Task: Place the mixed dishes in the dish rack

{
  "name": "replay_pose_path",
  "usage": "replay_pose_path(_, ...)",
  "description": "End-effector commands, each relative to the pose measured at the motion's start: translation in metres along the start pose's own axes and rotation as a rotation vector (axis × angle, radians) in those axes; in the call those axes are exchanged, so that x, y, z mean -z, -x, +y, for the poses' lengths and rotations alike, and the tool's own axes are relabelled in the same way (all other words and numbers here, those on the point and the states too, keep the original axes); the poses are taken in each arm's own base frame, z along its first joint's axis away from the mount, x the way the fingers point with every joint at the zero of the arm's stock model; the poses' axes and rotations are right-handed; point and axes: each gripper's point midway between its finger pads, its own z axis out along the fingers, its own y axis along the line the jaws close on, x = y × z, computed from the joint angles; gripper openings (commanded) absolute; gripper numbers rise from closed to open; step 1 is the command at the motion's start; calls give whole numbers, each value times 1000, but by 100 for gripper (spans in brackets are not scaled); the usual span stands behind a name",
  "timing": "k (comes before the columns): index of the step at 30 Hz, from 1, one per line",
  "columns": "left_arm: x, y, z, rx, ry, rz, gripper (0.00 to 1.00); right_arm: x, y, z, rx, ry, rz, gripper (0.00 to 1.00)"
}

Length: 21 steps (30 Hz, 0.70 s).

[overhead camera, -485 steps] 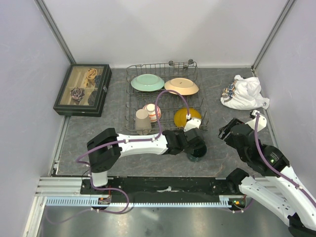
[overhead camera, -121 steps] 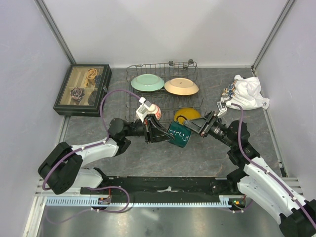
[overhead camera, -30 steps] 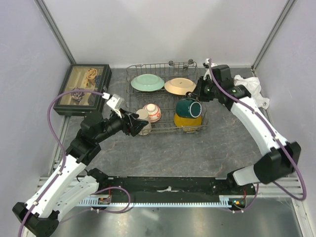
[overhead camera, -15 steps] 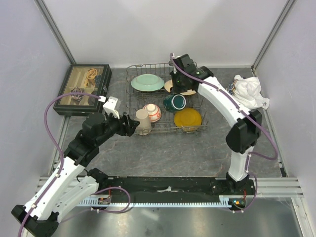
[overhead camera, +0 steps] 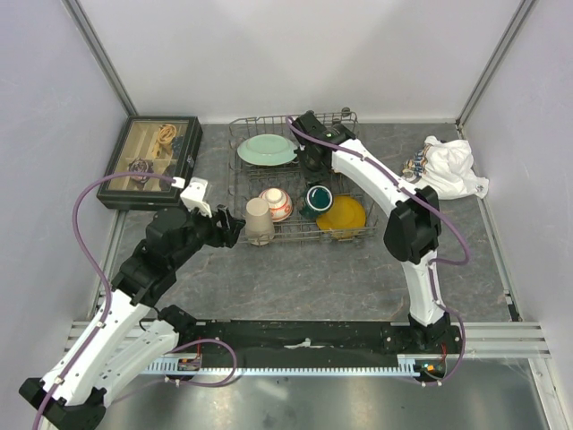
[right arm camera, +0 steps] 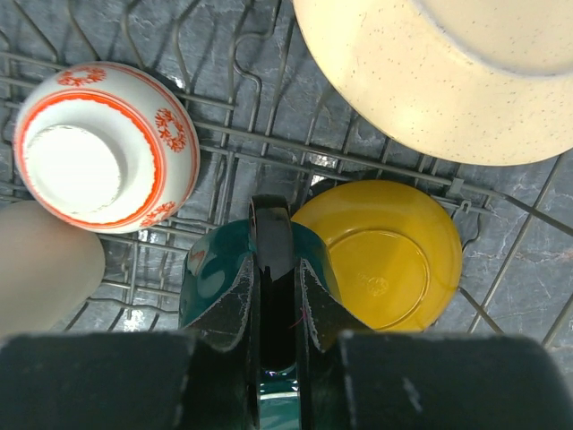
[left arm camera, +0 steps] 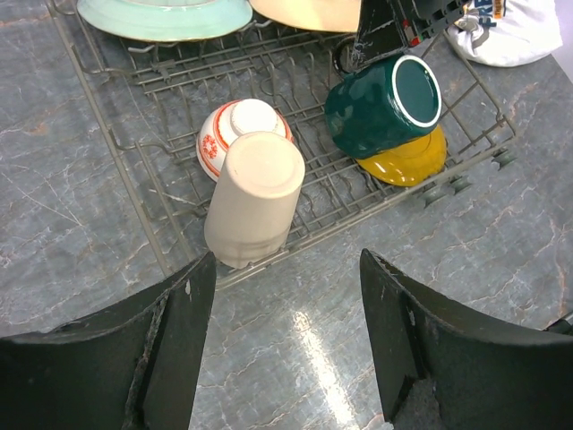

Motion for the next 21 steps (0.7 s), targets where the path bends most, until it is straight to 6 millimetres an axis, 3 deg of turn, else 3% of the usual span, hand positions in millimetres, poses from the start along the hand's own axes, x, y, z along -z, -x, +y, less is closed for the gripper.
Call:
replay_pose_path(1,1,4,7,-37,30,-12,72,8,14,1,1,6,-35,0)
replay_pose_path(9,-2,1,9,-38,42,-1,72,-11,2,13,-29,18,20,0)
replay_pose_path(21,-1,-1,12,-35,58,5,72,-23,-12,29,-67,27,71,0)
